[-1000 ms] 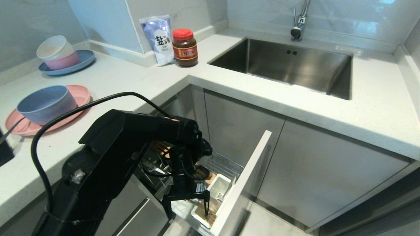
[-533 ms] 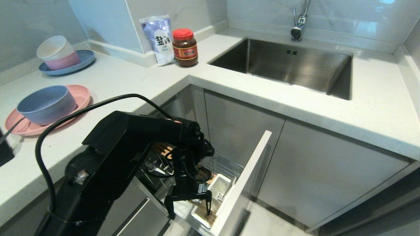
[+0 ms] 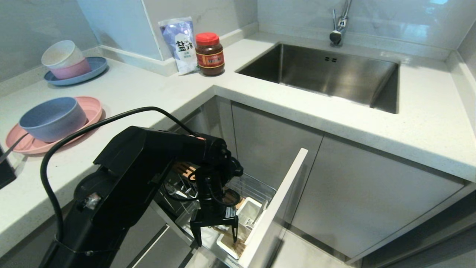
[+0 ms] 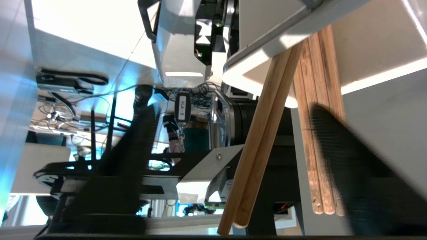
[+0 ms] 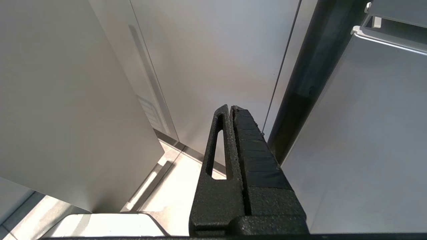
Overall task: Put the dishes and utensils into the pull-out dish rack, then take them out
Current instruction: Take the chopsticks out of the cupboard
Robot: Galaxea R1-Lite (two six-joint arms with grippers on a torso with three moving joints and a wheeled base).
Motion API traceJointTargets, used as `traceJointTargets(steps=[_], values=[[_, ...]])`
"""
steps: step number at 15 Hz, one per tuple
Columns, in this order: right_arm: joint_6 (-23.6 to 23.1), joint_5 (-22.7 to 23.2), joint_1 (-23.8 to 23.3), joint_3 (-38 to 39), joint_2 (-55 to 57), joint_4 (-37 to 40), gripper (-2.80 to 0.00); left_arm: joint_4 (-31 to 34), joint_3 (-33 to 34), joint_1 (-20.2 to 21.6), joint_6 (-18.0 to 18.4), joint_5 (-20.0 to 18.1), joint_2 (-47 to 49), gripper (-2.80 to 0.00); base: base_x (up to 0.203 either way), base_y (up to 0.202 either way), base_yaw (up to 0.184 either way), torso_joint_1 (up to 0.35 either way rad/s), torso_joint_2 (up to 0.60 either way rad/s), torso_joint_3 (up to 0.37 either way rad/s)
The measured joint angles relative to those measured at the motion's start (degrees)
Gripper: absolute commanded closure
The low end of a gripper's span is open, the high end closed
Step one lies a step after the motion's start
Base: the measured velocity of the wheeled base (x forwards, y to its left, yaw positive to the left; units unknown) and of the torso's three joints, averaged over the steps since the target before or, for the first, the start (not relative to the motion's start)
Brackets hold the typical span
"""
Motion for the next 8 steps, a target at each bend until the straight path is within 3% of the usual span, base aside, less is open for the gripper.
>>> traceJointTargets(steps=[8], values=[[0.0,0.0,0.0,0.0,0.0,0.0,0.0,0.0,0.0,-0.3,0.0,-0.1,-0.1,0.0,0.0,0.0,0.0,0.0,0.0,0.0]])
